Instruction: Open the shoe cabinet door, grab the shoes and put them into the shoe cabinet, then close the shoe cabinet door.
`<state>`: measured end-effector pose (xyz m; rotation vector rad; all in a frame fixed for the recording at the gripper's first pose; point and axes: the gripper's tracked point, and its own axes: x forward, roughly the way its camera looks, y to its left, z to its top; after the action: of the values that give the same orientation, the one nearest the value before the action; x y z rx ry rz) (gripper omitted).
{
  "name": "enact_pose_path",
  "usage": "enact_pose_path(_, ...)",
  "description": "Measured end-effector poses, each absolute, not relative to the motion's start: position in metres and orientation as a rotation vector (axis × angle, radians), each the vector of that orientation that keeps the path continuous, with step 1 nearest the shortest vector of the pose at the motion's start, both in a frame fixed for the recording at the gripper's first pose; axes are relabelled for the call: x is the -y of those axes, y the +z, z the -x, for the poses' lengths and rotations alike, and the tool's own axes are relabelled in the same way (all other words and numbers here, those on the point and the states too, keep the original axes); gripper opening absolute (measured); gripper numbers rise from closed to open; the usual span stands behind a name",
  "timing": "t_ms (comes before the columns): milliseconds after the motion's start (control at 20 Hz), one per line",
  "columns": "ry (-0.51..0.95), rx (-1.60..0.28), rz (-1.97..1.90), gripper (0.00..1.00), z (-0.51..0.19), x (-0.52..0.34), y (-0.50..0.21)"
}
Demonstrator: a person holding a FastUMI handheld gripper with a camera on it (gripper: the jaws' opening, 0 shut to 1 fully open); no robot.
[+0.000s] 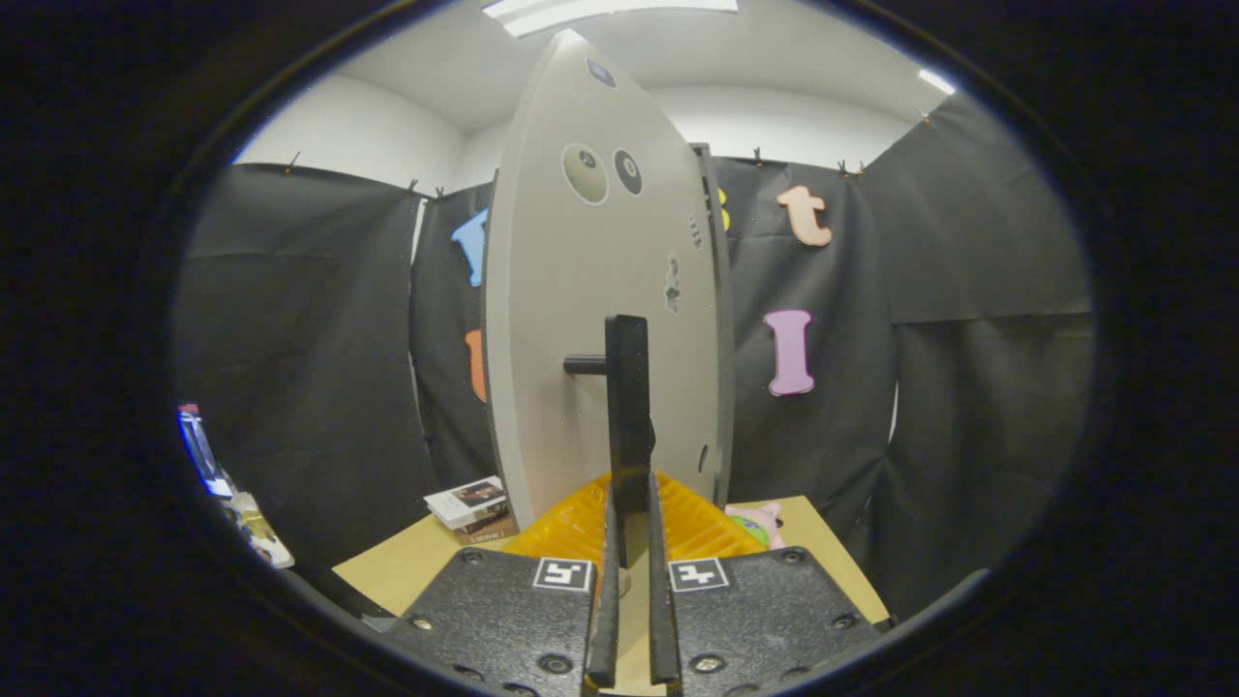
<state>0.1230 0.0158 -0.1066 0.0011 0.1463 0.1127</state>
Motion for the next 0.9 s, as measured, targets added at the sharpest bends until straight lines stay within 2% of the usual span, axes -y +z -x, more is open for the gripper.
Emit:
enact_pose_path(200, 0.026, -0.140, -0.025, 0.08, -0.122, 0.008, -0.105)
enact_pose_path(400, -0.064, -0.113, 0.032, 0.04, -0.127, 0.044, -0.098)
enact_pose_path(650, 0.050, -0.129, -0.117, 0.05, -0.115, 0.023, -0.102)
enact_pose_path(800, 0.016, -0.041, -0.121, 0.05, -0.100, 0.030, -0.090)
enact_pose_path(850, 0.021, -0.020, -0.107, 0.07, -0.100, 0.029, -0.089)
enact_pose_path(900, 0.025, -0.006, -0.092, 0.22, -0.102, 0.028, -0.093)
